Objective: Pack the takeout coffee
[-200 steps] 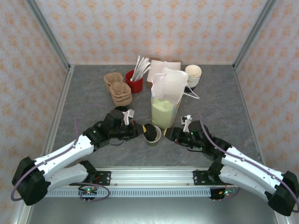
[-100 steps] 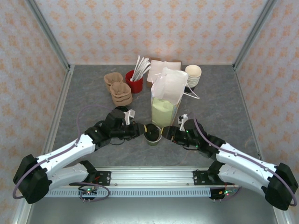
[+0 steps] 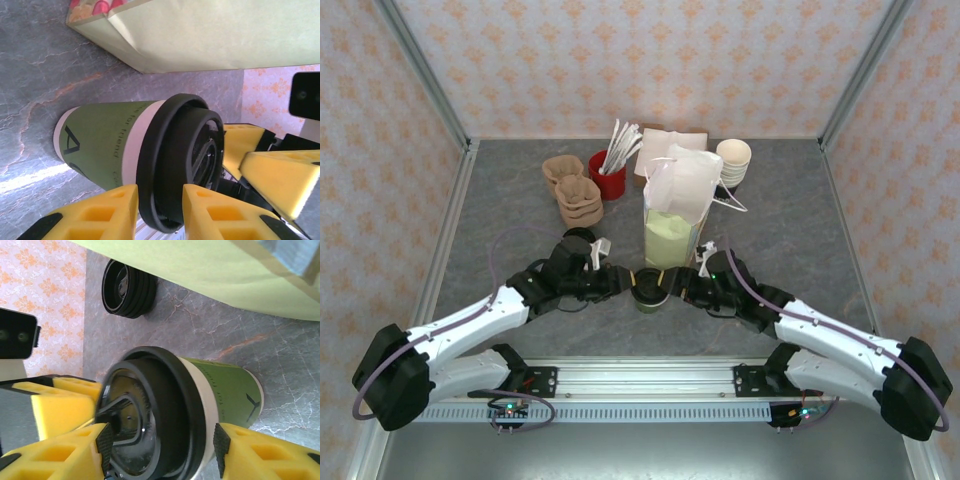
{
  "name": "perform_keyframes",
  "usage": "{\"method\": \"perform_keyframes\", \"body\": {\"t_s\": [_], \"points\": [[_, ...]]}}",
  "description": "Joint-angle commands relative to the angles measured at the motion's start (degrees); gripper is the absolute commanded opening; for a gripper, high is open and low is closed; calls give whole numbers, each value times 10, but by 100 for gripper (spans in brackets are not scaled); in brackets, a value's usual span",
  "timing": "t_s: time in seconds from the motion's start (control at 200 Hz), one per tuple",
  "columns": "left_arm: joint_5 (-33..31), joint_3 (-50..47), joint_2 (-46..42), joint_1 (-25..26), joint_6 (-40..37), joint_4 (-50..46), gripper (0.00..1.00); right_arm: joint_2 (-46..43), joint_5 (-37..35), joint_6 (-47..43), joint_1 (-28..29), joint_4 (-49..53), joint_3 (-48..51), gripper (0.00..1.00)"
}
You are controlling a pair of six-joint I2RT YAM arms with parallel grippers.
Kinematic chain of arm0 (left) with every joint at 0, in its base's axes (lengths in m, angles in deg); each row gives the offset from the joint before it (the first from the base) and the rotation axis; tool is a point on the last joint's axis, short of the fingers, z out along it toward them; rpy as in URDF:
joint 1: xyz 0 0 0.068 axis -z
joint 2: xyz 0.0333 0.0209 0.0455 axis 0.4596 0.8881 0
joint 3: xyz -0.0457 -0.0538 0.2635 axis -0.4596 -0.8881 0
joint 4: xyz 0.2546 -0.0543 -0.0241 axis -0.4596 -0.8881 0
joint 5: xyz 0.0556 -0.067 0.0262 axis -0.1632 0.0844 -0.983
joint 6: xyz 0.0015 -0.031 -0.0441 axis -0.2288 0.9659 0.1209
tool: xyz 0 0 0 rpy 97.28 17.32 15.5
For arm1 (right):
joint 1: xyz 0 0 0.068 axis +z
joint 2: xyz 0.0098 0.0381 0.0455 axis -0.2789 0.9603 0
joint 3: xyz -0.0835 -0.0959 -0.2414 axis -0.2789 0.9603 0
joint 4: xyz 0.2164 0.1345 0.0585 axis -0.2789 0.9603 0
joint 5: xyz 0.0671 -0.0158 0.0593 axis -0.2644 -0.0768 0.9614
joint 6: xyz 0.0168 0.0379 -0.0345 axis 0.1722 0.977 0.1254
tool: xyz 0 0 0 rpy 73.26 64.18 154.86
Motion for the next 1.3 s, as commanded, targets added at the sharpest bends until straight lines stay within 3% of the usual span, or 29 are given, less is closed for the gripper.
{"method": "perform_keyframes", "body": {"t_s": [0.0, 0.305, 0.5, 0.746, 1.291], "points": [[6, -11, 2, -7, -11, 25, 30, 3, 6, -1, -2, -18, -19, 58], [9, -8, 4, -6, -20, 15, 40, 1, 3, -4, -2, -10, -16, 59], [-1, 15, -5, -6, -51, -29, 59, 1, 4, -19, -2, 7, -19, 60], [-6, 35, 3, -6, -67, -37, 69, 2, 6, -25, -2, 12, -19, 60], [-3, 53, 81, 9, -82, -21, 70, 12, 8, -30, -2, 23, -6, 59]]}}
